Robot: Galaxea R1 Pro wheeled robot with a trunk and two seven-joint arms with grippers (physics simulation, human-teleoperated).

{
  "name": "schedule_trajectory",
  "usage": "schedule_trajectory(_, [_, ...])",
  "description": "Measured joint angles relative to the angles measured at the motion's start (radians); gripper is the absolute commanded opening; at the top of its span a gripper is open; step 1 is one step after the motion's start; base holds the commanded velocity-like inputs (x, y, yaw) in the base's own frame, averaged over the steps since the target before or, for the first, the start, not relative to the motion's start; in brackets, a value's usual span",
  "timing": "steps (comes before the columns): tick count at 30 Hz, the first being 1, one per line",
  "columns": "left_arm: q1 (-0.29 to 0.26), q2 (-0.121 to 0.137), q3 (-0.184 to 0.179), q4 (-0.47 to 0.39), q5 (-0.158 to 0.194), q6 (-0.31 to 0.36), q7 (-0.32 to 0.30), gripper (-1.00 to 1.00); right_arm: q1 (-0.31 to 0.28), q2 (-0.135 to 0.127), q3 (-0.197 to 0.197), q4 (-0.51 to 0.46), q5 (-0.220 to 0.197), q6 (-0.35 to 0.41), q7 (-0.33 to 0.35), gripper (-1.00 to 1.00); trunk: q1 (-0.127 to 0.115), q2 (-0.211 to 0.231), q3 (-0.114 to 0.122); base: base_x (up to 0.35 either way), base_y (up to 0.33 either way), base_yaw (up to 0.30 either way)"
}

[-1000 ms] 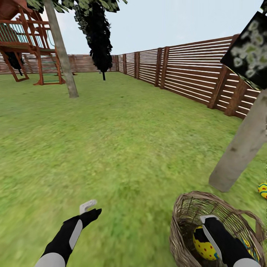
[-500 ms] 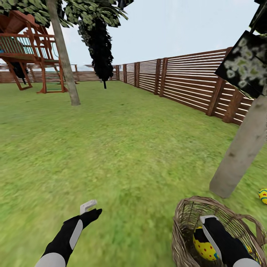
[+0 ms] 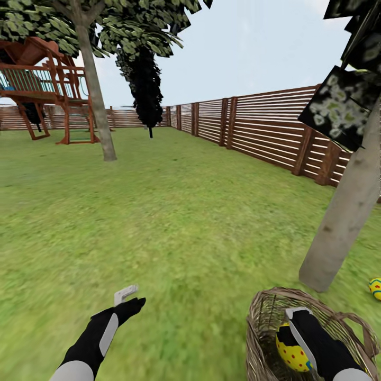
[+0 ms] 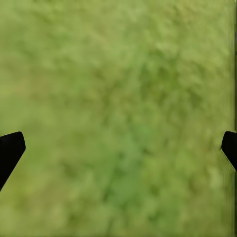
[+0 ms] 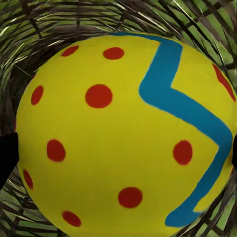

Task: Take the three Easter eggs out of the wicker basket on the lawn in the garden, then place them on the lawn next to a single tree (choose any tree) so that all three eggs are next to the same tree and none are left in the basket.

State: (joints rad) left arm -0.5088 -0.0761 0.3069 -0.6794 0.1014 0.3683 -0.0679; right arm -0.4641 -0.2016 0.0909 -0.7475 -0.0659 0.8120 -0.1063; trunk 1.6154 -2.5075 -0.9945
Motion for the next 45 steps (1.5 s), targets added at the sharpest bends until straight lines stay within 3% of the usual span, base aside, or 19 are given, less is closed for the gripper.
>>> schedule_trajectory(20, [0.0,-0.006,0.0,0.017,-0.002,-0.001,-0.002,1.0,0.0,-0.006,-0.002,0.0,-0.001,0.001,0.004,-1.0,-0.009,0.005,0.081,0.0,0.178,-0.111])
schedule_trajectory(34, [0.0,-0.005,-0.003,0.064,0.002,-0.002,-0.002,1.0,0.0,-0.007,-0.002,0.0,0.0,0.001,0.001,-1.0,-0.016,0.009,0.138,0.0,0.014,-0.087])
schedule_trajectory(45, [0.0,-0.006,-0.002,0.063,0.002,-0.002,-0.002,1.0,0.0,-0.007,-0.002,0.0,0.0,0.001,0.0,-1.0,-0.058,0.086,0.172,0.0,0.0,0.0])
